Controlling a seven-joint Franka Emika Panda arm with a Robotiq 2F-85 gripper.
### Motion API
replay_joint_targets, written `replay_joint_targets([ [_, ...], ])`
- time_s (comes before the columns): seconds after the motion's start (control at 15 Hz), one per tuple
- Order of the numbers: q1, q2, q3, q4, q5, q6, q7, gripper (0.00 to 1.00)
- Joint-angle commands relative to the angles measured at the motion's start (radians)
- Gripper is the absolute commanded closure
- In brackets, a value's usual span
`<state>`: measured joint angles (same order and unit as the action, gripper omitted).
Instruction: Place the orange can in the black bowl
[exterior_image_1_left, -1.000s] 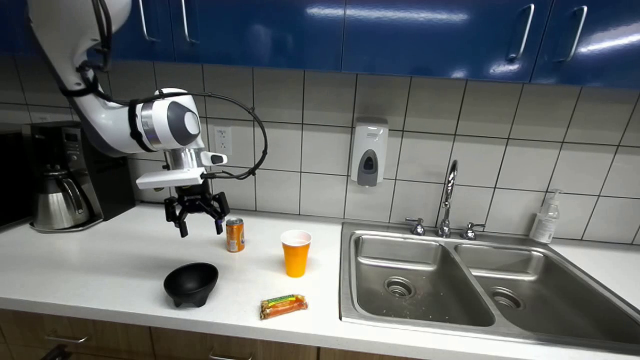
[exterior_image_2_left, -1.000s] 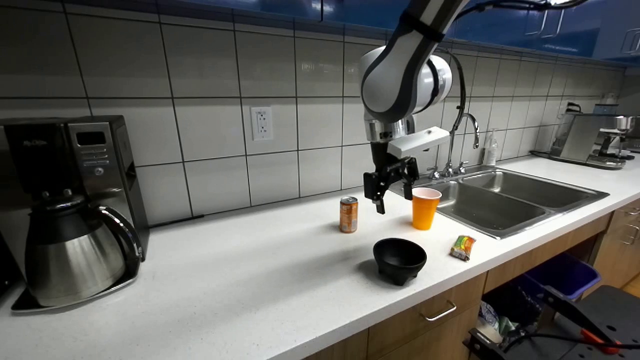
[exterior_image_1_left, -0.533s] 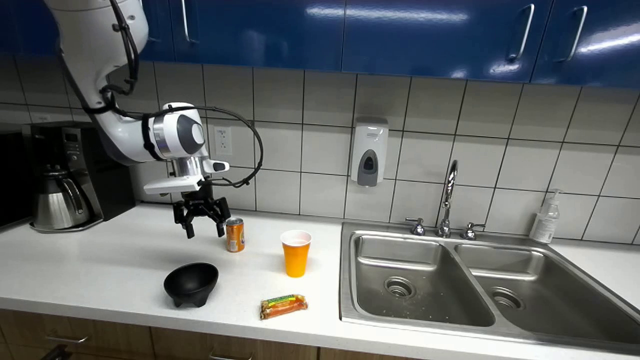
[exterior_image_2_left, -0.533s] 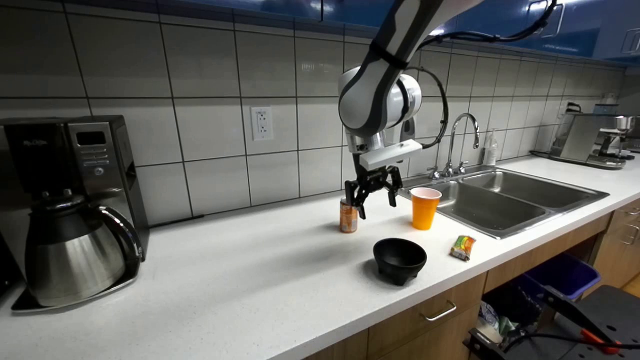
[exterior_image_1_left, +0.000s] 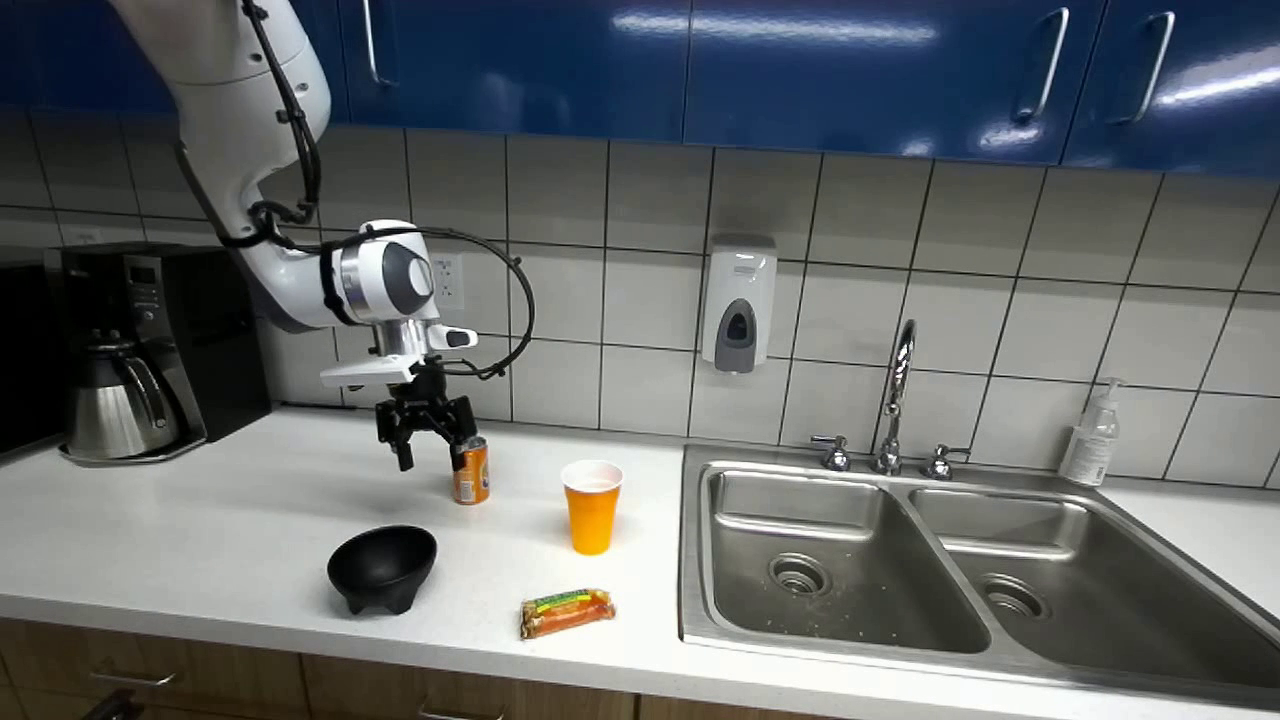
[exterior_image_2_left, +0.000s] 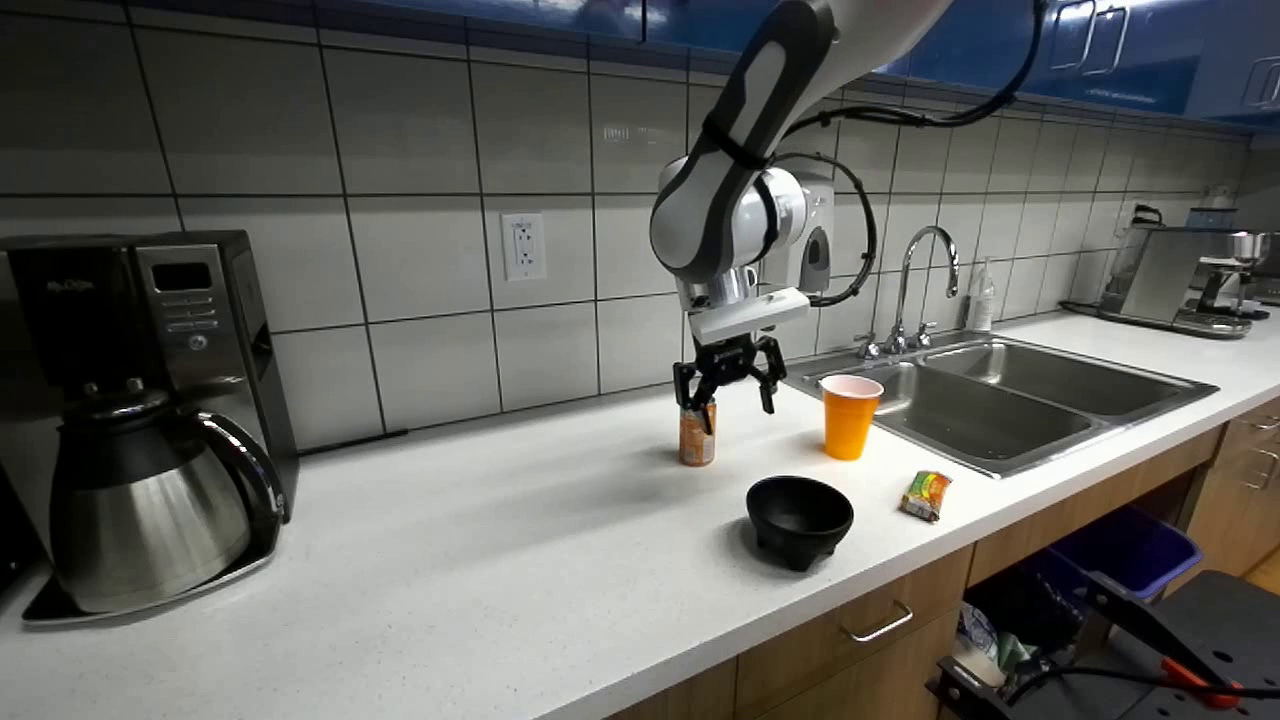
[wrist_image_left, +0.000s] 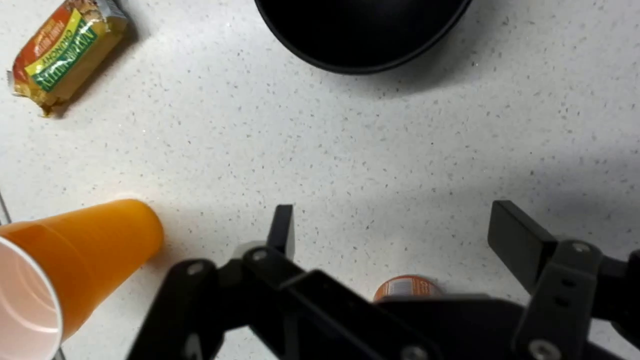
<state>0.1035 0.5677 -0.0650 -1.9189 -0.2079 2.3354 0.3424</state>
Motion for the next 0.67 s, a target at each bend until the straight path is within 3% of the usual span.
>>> replay_joint_targets([
  [0.0, 0.018, 0.064, -0.012, 0.121, 0.036, -0.069, 0.03, 0.0],
  [0.6, 0.027, 0.196, -0.02, 0.317, 0.089, -0.153, 0.07, 0.0],
])
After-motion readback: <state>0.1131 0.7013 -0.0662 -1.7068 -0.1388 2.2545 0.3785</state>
